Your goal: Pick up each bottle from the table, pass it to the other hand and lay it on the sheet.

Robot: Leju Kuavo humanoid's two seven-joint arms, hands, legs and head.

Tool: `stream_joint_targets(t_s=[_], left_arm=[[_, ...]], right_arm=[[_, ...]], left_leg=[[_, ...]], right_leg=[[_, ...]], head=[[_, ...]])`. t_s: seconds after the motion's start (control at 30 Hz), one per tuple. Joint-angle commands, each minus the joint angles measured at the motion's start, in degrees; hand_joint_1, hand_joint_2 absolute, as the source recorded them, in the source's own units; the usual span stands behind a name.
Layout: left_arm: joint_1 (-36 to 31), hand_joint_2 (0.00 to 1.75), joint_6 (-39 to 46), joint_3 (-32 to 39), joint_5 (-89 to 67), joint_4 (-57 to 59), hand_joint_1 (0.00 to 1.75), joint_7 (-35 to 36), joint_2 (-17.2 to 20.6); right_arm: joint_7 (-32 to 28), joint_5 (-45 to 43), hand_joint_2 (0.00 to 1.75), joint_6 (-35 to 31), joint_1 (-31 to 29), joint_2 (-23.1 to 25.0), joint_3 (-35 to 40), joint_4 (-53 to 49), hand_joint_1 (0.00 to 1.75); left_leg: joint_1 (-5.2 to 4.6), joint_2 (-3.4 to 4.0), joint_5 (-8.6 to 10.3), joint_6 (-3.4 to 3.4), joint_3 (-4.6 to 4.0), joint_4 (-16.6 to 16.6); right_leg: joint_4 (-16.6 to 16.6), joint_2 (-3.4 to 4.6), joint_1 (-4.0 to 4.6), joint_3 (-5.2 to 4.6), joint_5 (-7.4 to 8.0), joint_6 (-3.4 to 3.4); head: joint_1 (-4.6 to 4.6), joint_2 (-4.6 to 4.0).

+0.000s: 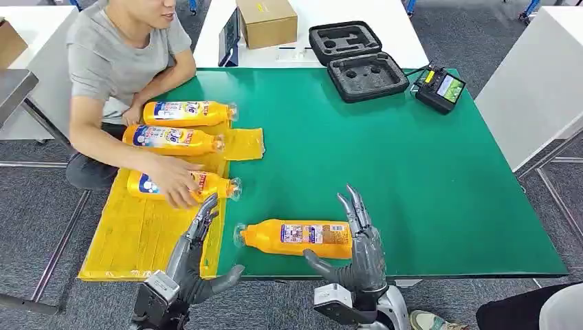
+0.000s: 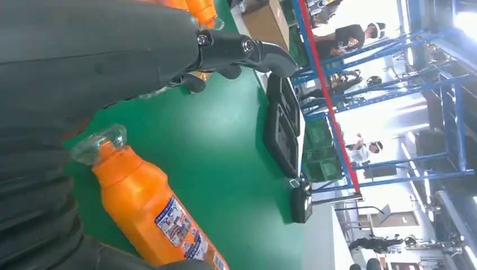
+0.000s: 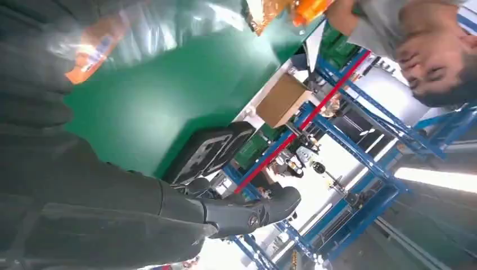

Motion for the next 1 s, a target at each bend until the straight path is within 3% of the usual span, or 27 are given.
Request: stream_joint_targets(t_s=[0.03,0.17,0.33,0.43,0.6,0.83,1.0], left_arm=[[-1.2,1.75,-1.0,-2.7,0.8,7.1,0.00,-2.0,-0.6],[-4.8,1.75,-1.4,-2.7,1.4,8.4,0.00,-1.8,-1.6],[-7.3,1.75,-3.2,-1.8,1.8,8.5,0.00,0.2,-2.8],[-8.3,1.75,-3.9,-1.9,1.8,9.2,0.00,0.3,-3.0],[-9.3,1.75,-4.3,-2.4,2.2,10.5,0.00,0.0,-3.3],[-9.6,1.75,-4.8,-2.6,2.6,11.4,0.00,-0.1,-3.3],[-11.5,1.75,-5.4,-3.3,2.9,12.8,0.00,-0.1,-3.5]], right_arm=[[8.5,13.2,1.75,3.2,3.2,-0.7,-3.6,-1.6,0.00],[10.4,16.7,1.75,6.5,1.7,-1.8,-2.4,0.7,0.00],[16.5,19.5,1.75,17.3,-2.8,-4.6,-2.3,6.6,0.00],[17.2,20.8,1.75,19.7,-5.0,-5.4,-3.1,11.7,0.00],[17.7,24.0,1.75,19.8,-9.3,-5.6,-2.0,16.4,0.00],[20.2,26.7,1.75,20.9,-9.0,-6.8,-1.4,16.3,0.00],[22.1,31.7,1.75,18.0,-9.5,-8.1,-0.2,16.7,0.00]], left_leg=[[-0.02,-0.17,-0.02,-0.03,0.16,-0.1],[0.00,-0.18,-0.06,-0.04,0.26,-0.1],[0.01,-0.09,0.00,-0.02,0.15,-0.1],[0.03,-0.12,0.00,-0.01,0.18,-0.1],[0.02,-0.06,-0.04,-0.01,0.36,-0.1],[0.01,-0.17,-0.01,0.00,0.25,-0.1],[0.01,-0.19,-0.03,-0.01,0.29,-0.1]], right_leg=[[-0.1,-0.13,-0.02,0.20,-0.07,-0.02],[-0.1,-0.11,-0.01,0.32,-0.10,-0.04],[-0.1,-0.03,0.01,0.21,0.00,-0.03],[-0.1,-0.01,0.03,0.26,0.04,-0.03],[-0.1,0.10,0.01,0.40,0.02,-0.04],[-0.1,-0.03,0.01,0.31,0.00,-0.02],[-0.1,-0.04,0.01,0.37,-0.02,-0.02]], head=[[0.00,0.00],[0.02,0.00],[0.02,0.00],[0.00,0.00],[0.00,0.00],[0.00,0.00],[0.00,0.00]])
